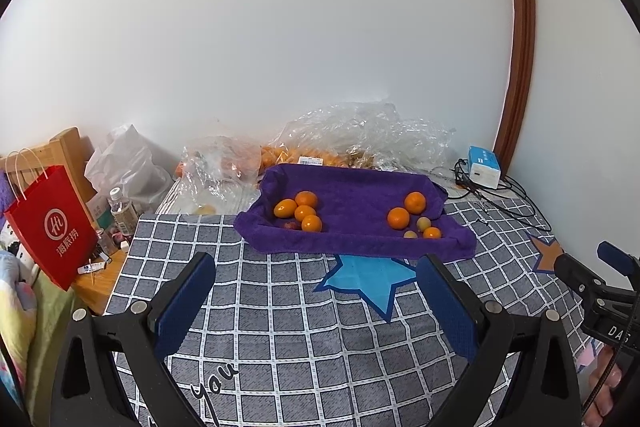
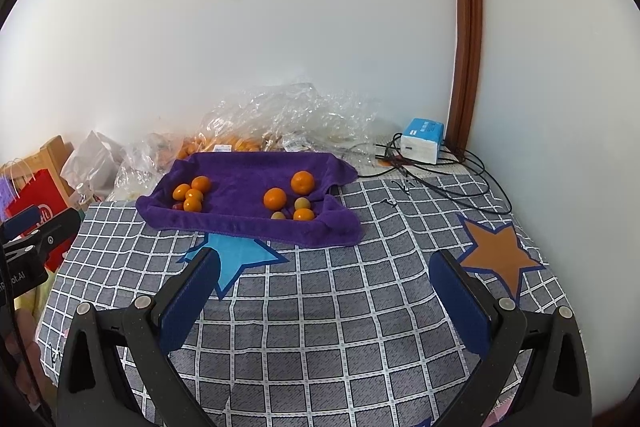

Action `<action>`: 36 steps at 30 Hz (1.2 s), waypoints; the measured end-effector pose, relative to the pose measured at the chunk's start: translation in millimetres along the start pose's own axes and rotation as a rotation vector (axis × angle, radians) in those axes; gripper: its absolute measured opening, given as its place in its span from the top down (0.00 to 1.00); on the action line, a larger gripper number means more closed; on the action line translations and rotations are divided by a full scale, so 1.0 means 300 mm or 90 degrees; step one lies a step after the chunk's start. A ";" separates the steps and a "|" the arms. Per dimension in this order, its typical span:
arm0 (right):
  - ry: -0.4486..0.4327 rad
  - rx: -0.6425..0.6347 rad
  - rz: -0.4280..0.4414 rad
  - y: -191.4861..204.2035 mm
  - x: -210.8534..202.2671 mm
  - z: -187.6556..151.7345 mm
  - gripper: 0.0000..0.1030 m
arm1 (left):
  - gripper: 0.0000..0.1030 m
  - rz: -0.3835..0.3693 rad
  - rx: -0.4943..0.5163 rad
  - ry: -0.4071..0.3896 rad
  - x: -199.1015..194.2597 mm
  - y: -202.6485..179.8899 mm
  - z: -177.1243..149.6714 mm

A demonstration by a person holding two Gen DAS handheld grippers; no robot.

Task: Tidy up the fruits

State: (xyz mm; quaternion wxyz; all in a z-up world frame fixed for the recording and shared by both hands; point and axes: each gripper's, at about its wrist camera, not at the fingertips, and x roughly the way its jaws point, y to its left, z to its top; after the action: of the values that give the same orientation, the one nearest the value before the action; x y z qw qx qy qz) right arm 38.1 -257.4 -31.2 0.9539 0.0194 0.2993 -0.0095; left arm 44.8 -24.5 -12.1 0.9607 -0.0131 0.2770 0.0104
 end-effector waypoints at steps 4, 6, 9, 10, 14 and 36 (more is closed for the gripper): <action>-0.001 0.002 0.002 -0.001 -0.001 0.001 0.00 | 0.02 0.000 -0.001 -0.001 -0.001 0.002 0.000; -0.001 0.001 0.001 0.000 0.000 0.002 0.00 | 0.02 -0.002 -0.002 -0.002 -0.002 0.005 0.001; -0.001 0.000 0.002 0.003 0.001 0.002 0.00 | 0.02 -0.004 -0.002 -0.001 -0.001 0.006 0.002; -0.002 0.000 0.000 0.004 0.000 0.002 0.00 | 0.02 -0.003 -0.002 -0.002 -0.002 0.006 0.002; -0.003 0.001 -0.001 0.003 -0.004 0.001 0.00 | 0.02 -0.004 -0.002 -0.003 -0.005 0.004 0.002; -0.011 -0.003 -0.004 0.010 -0.027 0.008 0.00 | 0.02 -0.003 -0.006 -0.008 -0.014 0.005 0.008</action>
State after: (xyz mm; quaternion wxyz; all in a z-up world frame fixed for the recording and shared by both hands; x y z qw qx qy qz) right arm 33.0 -254.5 -24.5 0.9564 0.0163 0.2913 -0.0120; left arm 42.5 -23.1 -7.8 0.9623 -0.0179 0.2712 0.0091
